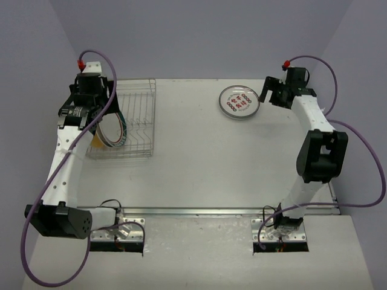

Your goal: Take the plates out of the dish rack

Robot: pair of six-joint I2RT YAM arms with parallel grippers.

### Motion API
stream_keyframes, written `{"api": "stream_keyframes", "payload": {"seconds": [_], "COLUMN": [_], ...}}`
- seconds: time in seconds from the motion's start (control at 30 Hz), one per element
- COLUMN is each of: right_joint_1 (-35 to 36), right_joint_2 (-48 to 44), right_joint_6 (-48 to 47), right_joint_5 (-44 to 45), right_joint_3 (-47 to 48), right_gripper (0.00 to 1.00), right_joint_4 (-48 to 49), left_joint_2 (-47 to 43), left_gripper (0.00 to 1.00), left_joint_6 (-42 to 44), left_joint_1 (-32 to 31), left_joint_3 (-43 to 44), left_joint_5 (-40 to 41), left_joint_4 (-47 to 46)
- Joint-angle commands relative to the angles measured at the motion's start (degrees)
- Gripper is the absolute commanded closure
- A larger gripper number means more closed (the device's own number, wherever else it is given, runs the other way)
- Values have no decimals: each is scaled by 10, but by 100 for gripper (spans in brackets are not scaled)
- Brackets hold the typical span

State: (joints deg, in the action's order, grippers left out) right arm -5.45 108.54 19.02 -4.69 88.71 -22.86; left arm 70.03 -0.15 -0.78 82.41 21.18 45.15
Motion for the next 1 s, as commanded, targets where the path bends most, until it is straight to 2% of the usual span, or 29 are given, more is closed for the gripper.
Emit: {"api": "stream_keyframes", "payload": {"seconds": [0.0, 0.07, 0.13, 0.37, 0.6, 0.97], "right_joint_1": [38, 53, 77, 93, 96, 96], "right_joint_2": [-113, -148, -182, -282, -316, -330], "right_joint_6": [-47, -59, -64, -51, -52, -47], "right_joint_5": [-4, -2, -1, -20, -25, -34], "right_joint_3": [-61, -103, -131, -229, -255, -267], "right_gripper": [1, 1, 1, 1, 1, 1], "right_joint_4": [39, 50, 56, 79, 77, 77], "left_joint_2": [40, 54, 64, 108, 148, 181], "left_gripper": [32, 39, 41, 48, 54, 55], "left_joint_6": [23, 22, 18, 11, 9, 9], "left_joint_1": [-1, -1, -1, 2, 3, 6], "left_joint_3": [21, 20, 18, 20, 37, 48], "left_joint_5": [20, 22, 32, 78, 64, 89], "left_joint_4": [13, 15, 13, 8, 8, -5]}}
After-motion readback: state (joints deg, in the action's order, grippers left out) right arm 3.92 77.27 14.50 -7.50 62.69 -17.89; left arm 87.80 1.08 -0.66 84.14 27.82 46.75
